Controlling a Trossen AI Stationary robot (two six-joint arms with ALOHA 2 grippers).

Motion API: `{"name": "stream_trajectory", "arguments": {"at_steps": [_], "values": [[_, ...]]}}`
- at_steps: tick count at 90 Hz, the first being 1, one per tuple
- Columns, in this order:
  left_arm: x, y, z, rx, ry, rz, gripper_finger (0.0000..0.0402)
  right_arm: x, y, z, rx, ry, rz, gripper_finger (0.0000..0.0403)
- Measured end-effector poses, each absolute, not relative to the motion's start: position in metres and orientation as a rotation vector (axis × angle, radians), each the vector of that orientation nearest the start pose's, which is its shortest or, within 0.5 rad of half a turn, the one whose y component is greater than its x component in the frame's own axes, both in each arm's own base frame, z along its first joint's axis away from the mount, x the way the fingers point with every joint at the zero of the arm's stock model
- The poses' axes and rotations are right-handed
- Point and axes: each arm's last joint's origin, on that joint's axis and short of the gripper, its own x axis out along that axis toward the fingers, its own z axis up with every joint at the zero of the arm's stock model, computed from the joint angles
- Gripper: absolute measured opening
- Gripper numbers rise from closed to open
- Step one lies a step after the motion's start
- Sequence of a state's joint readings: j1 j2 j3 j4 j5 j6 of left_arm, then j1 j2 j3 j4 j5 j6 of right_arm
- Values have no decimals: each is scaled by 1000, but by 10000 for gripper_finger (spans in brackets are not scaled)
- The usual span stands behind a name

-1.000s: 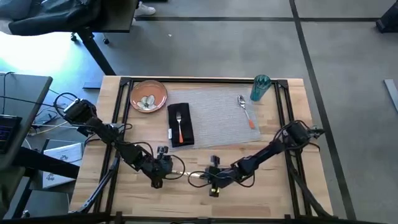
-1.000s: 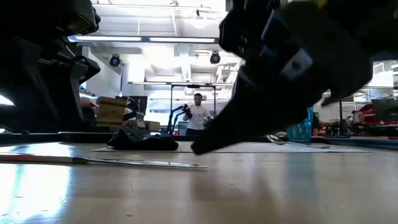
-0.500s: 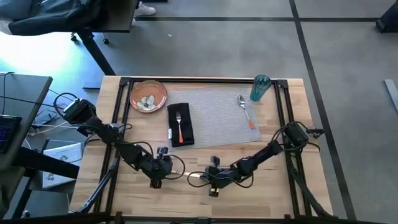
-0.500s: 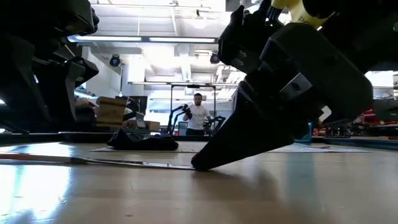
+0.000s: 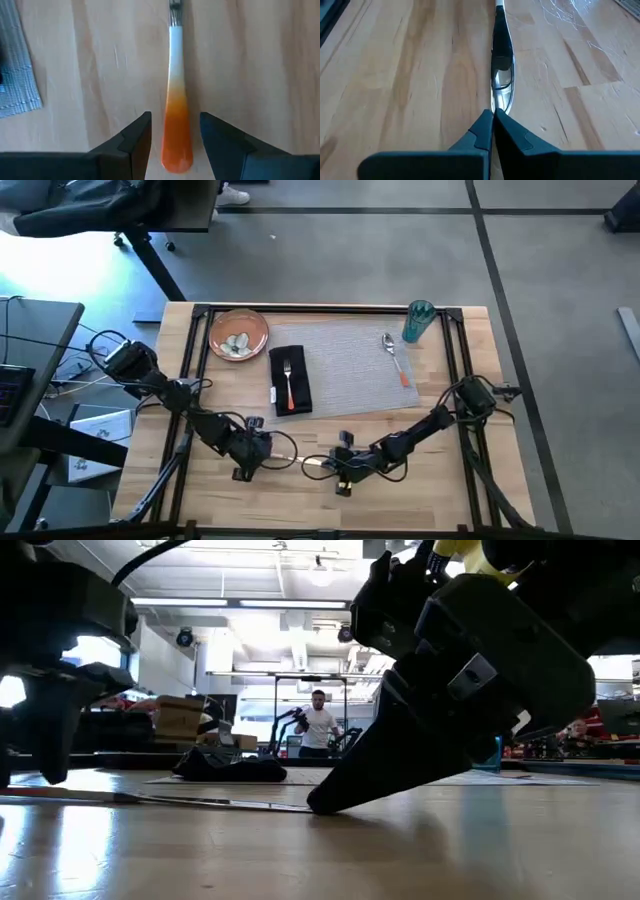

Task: Set table place
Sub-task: Put the orange table knife on the gray table mat beside the orange spoon

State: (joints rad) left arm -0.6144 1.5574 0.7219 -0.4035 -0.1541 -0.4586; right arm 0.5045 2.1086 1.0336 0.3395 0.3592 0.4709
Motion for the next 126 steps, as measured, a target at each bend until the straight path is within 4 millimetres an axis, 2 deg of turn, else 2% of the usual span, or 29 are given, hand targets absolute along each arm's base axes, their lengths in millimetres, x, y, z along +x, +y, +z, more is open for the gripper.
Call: {"name": "stream_trajectory", "arguments": {"at_steps": [18,25,33,45,50,83,117,126], "values": [[202,-137,120,48,1190,-112,148,351,182,79,142,679,-21,0],[200,-136,116,56,1179,-114,136,351,182,79,144,679,-22,0],[199,-134,114,83,1178,-116,103,351,182,79,140,678,-22,0],[198,-134,113,97,1159,-121,25,351,182,79,138,678,-23,0],[199,-134,112,89,1145,-126,9,350,182,79,136,679,-23,0],[207,-142,119,84,1082,-110,0,351,182,87,150,654,-13,0],[221,-150,142,174,1064,-85,0,351,182,123,149,570,18,0],[224,-152,147,173,1048,-88,0,352,182,126,158,555,21,0]]}}
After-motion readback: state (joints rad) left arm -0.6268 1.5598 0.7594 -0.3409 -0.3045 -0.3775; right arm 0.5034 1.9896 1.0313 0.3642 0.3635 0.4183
